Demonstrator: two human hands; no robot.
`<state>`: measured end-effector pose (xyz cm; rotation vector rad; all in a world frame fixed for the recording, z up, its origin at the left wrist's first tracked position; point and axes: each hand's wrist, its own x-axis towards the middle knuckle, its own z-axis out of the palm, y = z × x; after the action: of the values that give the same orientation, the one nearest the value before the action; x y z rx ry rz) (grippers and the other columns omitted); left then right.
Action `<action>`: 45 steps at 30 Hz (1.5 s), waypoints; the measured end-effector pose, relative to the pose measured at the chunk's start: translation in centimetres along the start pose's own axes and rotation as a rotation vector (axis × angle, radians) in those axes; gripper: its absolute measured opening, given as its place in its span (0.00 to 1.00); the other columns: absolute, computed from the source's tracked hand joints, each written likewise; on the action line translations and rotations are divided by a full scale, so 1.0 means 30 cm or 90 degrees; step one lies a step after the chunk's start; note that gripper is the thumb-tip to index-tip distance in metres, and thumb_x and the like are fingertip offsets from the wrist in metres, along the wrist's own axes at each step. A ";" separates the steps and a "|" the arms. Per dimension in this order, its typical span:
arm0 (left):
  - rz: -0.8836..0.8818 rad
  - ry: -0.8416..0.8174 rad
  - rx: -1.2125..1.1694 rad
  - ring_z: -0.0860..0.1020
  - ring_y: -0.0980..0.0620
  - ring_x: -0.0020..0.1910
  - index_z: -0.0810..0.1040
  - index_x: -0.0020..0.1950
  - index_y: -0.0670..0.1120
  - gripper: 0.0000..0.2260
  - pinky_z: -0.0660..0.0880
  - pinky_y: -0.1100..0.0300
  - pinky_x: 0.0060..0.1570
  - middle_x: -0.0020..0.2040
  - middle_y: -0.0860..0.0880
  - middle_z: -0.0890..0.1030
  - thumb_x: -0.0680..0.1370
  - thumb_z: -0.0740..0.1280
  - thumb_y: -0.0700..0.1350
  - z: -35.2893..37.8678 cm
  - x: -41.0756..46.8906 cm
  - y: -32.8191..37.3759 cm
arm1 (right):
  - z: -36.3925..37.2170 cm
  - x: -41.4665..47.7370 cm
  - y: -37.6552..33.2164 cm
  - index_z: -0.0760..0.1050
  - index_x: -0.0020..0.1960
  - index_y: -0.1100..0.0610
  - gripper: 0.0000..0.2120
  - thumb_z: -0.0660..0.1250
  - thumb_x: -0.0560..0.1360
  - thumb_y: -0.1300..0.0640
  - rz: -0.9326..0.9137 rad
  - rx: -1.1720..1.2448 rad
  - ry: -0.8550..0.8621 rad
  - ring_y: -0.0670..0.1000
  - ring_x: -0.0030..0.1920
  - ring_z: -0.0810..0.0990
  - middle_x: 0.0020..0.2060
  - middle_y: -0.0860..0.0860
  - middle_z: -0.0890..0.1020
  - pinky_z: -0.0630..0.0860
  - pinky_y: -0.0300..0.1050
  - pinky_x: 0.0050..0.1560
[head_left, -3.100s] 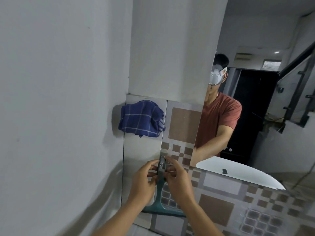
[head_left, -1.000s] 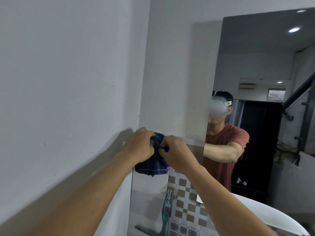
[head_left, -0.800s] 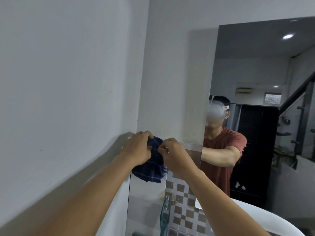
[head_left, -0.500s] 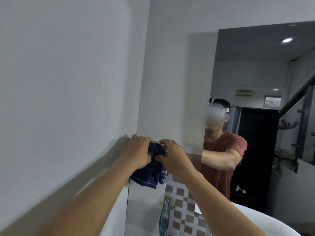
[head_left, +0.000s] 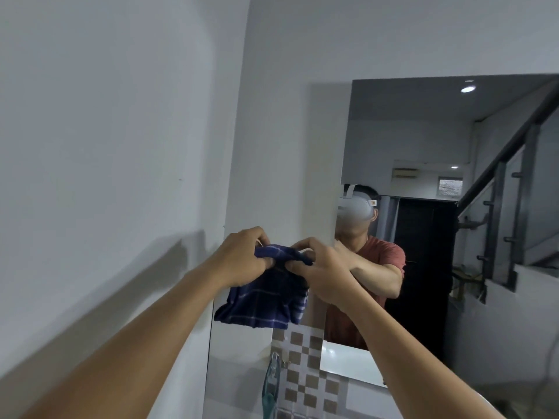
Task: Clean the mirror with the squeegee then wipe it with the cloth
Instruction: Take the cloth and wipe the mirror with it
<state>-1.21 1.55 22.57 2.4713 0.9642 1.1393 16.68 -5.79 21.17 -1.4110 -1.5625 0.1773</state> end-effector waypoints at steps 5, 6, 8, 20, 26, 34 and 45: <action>0.003 -0.064 -0.210 0.84 0.47 0.46 0.79 0.52 0.51 0.11 0.81 0.51 0.51 0.47 0.48 0.85 0.73 0.77 0.47 -0.014 -0.014 0.128 | -0.149 -0.102 -0.049 0.80 0.53 0.61 0.05 0.71 0.77 0.65 0.000 0.079 0.059 0.55 0.43 0.85 0.44 0.58 0.85 0.83 0.45 0.44; 0.012 -0.071 -0.244 0.84 0.47 0.47 0.80 0.53 0.51 0.10 0.81 0.50 0.54 0.48 0.48 0.85 0.74 0.76 0.46 -0.011 -0.015 0.153 | -0.183 -0.125 -0.059 0.80 0.54 0.62 0.06 0.70 0.77 0.65 0.004 0.104 0.066 0.53 0.42 0.85 0.44 0.58 0.85 0.83 0.42 0.43; 0.030 -0.083 -0.285 0.85 0.47 0.48 0.83 0.53 0.49 0.07 0.80 0.47 0.57 0.48 0.48 0.86 0.76 0.74 0.46 -0.004 -0.019 0.208 | -0.249 -0.177 -0.082 0.78 0.56 0.61 0.08 0.70 0.77 0.66 0.015 0.136 0.082 0.51 0.42 0.86 0.46 0.58 0.85 0.83 0.41 0.42; 0.117 -0.059 -0.289 0.83 0.50 0.50 0.85 0.47 0.51 0.06 0.79 0.47 0.58 0.48 0.51 0.86 0.72 0.74 0.49 0.075 0.077 0.629 | -0.466 -0.338 -0.089 0.70 0.48 0.43 0.12 0.71 0.77 0.57 -0.034 -0.084 0.463 0.45 0.47 0.80 0.52 0.47 0.78 0.79 0.41 0.43; 0.146 -0.060 -0.293 0.83 0.48 0.48 0.84 0.48 0.48 0.02 0.80 0.49 0.55 0.45 0.47 0.85 0.76 0.73 0.44 0.081 0.151 0.773 | -0.519 -0.333 -0.093 0.75 0.59 0.50 0.09 0.64 0.82 0.48 -0.052 -0.208 0.511 0.42 0.56 0.76 0.71 0.51 0.69 0.71 0.34 0.49; 0.164 -0.086 -0.388 0.84 0.45 0.52 0.85 0.51 0.46 0.04 0.81 0.51 0.57 0.49 0.45 0.86 0.78 0.71 0.41 0.068 0.221 0.832 | -0.493 -0.268 -0.097 0.46 0.81 0.43 0.36 0.59 0.80 0.37 0.000 -0.231 0.415 0.51 0.79 0.57 0.82 0.46 0.42 0.68 0.49 0.68; 0.250 0.269 -0.091 0.76 0.49 0.62 0.77 0.64 0.49 0.15 0.75 0.55 0.60 0.62 0.50 0.79 0.81 0.65 0.53 0.183 0.275 0.587 | -0.573 -0.006 -0.092 0.48 0.82 0.53 0.28 0.54 0.85 0.57 -0.170 -0.321 0.575 0.59 0.79 0.58 0.81 0.56 0.52 0.70 0.59 0.72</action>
<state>14.98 -5.94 32.10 2.4118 0.4641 1.8385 27.12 -15.02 31.60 -1.3341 -1.0184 -0.9489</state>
